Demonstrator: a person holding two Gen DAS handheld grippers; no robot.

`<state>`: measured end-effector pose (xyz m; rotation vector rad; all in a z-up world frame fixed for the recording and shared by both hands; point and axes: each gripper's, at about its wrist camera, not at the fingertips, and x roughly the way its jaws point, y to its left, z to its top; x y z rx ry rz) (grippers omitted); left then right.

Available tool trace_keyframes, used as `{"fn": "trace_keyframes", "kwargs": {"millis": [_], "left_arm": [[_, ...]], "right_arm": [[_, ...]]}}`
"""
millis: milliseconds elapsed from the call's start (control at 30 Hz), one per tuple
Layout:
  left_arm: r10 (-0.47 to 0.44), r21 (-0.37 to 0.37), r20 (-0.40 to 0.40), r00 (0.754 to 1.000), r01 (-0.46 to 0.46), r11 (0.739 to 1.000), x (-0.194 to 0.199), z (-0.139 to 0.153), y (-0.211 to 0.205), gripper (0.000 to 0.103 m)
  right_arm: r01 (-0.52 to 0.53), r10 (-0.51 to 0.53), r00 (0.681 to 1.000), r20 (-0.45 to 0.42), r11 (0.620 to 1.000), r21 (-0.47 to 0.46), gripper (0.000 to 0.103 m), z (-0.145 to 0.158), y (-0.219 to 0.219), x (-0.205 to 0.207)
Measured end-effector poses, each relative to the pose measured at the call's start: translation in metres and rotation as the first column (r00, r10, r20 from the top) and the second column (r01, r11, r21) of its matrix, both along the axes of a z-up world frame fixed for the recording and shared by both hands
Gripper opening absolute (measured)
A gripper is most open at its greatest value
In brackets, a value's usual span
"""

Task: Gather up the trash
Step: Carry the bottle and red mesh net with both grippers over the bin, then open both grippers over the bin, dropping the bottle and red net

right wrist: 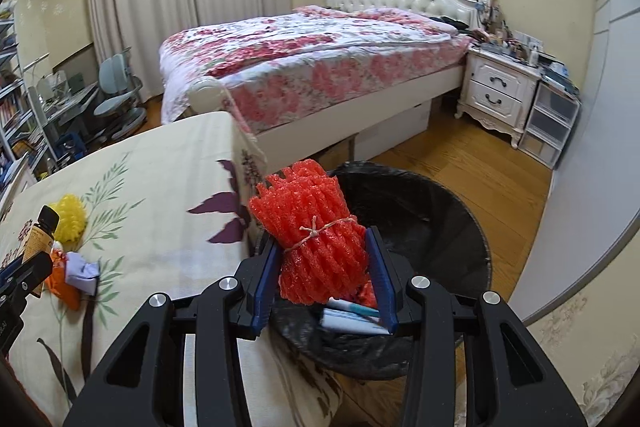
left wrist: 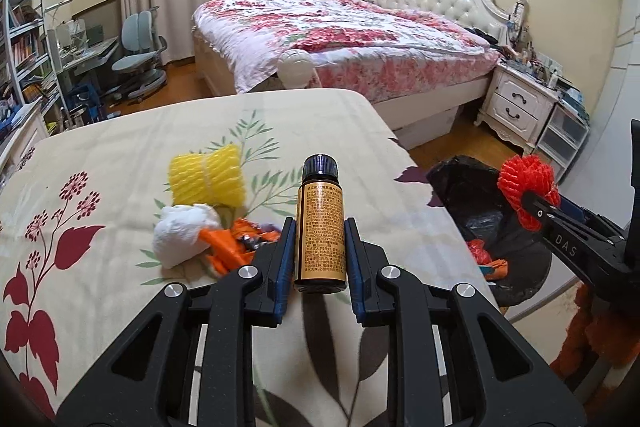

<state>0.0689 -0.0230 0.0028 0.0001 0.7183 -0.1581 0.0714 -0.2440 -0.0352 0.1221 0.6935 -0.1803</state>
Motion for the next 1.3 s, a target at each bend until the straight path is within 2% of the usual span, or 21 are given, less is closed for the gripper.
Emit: {"fn": "trace_keyframes", "kwargs": {"millis": [367,667,1300], "left_arm": [[-0.106,0.037,0.004,0.994,0.106,0.994,0.025,-0.008,-0.078,0.023],[-0.157,0.063,-0.003,0.988,0.157,0.986,0.041,-0.013,-0.119,0.023],[-0.201,0.116,-0.053,0.978,0.206,0.972,0.073,-0.038,-0.164,0.023]], "right_arm": [[0.082,-0.081,0.997,0.01,0.996,-0.023,0.042,-0.007,-0.033,0.003],[0.124,-0.124,0.992,0.006,0.992,-0.02,0.042,-0.014,-0.053,0.011],[0.18,-0.179,0.983,-0.027,0.984,0.014,0.043,-0.03,-0.078,0.023]]}}
